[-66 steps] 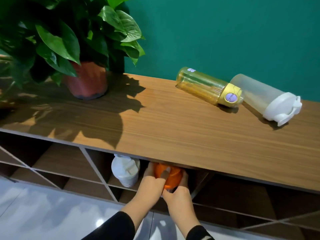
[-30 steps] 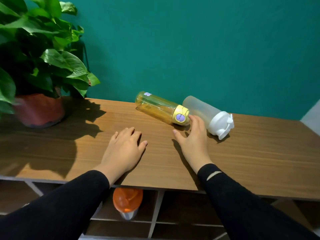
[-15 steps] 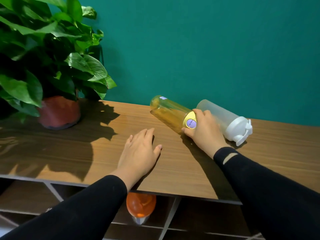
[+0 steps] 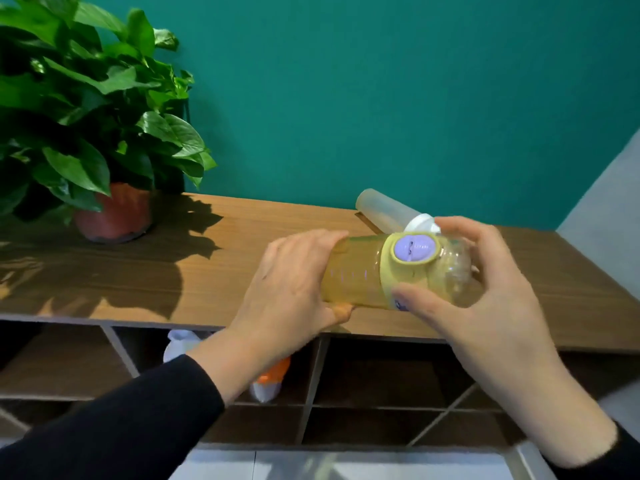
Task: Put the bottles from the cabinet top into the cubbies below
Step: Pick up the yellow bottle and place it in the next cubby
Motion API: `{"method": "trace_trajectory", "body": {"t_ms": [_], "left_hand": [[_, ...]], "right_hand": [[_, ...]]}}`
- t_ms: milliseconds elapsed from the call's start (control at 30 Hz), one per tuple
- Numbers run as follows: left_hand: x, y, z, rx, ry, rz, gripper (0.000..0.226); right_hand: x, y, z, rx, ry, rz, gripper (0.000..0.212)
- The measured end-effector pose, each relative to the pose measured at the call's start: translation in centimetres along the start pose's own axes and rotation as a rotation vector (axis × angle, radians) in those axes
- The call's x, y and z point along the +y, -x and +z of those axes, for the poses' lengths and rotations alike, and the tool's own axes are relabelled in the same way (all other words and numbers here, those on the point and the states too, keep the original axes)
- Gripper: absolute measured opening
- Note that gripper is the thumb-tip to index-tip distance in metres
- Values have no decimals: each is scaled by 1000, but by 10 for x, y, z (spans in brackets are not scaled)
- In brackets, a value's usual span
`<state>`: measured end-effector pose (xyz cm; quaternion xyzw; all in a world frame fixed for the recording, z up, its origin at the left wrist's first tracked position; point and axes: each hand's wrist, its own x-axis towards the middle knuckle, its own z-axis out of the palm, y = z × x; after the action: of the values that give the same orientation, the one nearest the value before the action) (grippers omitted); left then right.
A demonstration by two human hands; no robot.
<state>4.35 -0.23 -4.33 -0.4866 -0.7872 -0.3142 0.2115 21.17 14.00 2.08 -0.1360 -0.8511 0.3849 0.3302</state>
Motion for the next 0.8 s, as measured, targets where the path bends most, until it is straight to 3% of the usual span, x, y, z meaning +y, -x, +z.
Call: {"method": "trace_trajectory", "body": {"t_ms": [100, 133, 167, 300, 367, 433, 567, 667, 800], "left_hand": [[44, 42, 15, -52, 209, -58, 88], [55, 58, 26, -85, 275, -73, 88], [64, 75, 40, -135, 339, -102, 89], [70, 118, 94, -417, 463, -286, 89], [66, 127, 119, -549, 404, -343, 94], [62, 133, 136, -636, 382, -466, 98], [60, 132, 156, -587, 537, -679, 79], [60, 118, 166, -529, 691, -769, 65], [49, 105, 180, -472, 681, -924, 51]], "right_hand": [[16, 48, -14, 69, -371, 100, 107], [23, 62, -13, 44, -391, 95, 111], [34, 74, -10, 0, -339, 72, 109], [95, 114, 18, 3, -323, 323, 79], [123, 126, 35, 3, -389, 570, 79], [154, 128, 54, -37, -367, 673, 77], [196, 114, 86, -139, -249, 711, 77], [207, 93, 100, -187, -203, 679, 62], [223, 69, 116, -206, -116, 716, 55]]}}
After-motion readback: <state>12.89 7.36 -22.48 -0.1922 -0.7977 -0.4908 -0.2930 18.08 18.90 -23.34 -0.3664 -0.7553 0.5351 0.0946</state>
